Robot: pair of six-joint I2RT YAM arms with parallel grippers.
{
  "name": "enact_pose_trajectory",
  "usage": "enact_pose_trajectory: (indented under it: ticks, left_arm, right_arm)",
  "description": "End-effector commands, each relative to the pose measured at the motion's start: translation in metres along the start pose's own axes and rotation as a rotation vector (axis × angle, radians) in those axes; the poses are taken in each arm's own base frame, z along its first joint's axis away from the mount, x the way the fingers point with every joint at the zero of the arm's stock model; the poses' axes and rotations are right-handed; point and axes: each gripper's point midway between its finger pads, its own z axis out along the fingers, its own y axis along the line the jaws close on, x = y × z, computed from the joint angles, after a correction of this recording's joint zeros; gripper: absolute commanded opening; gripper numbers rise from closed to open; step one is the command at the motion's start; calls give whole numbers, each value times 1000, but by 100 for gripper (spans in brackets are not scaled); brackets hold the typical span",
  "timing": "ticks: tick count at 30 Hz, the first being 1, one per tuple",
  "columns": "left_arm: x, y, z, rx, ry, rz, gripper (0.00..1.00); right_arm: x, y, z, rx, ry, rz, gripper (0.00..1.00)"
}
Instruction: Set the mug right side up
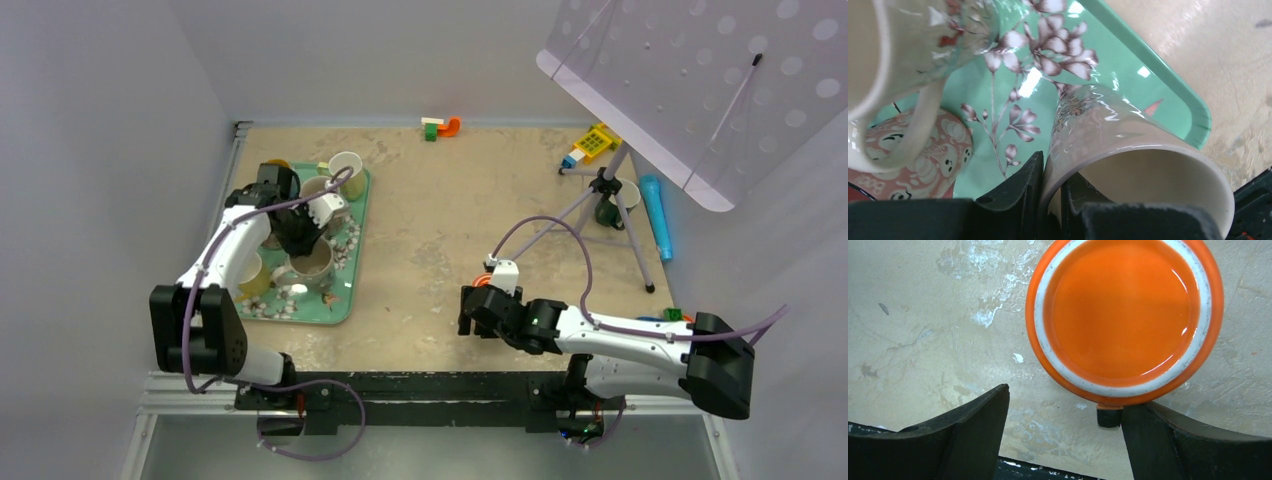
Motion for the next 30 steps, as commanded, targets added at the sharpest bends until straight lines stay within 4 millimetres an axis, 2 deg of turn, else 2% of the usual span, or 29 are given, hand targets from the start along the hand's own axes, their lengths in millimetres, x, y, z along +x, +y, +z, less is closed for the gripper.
enact_pose_trajectory:
  ticks: [1,7,10,15,16,18,20,23,30]
  left_arm:
    - [-23,48,-1,-99,-39,-84,0]
    - [-51,73,4,-115,-123,-119,0]
    - [-58,84,6,-128,-131,-119,0]
    - [-59,92,8,-138,-112,-109,0]
    - [-58,93,9,-139,-105,-104,3]
    - [-54,92,8,-139,-86,-103,23]
    - [-52,91,2,-150,-76,-101,36]
    - [-54,90,-15,-183,-86,-89,45]
    - [-69,80,-68,-223,-137,-82,54]
  right_arm:
    - [-7,1,-2,-13,-35,20,81]
    - [-9,2,-2,-17,-39,15,81]
    - [-9,2,-2,-16,-40,17,81]
    - [-8,-1,-1,-3,-37,24,81]
    - [-8,-1,-1,0,-37,24,81]
    - [-8,-2,-1,7,-39,27,82]
    - [-8,-4,0,24,-39,30,84]
    - [-9,-8,0,47,-42,37,85]
    - [-12,-14,5,101,-67,45,81]
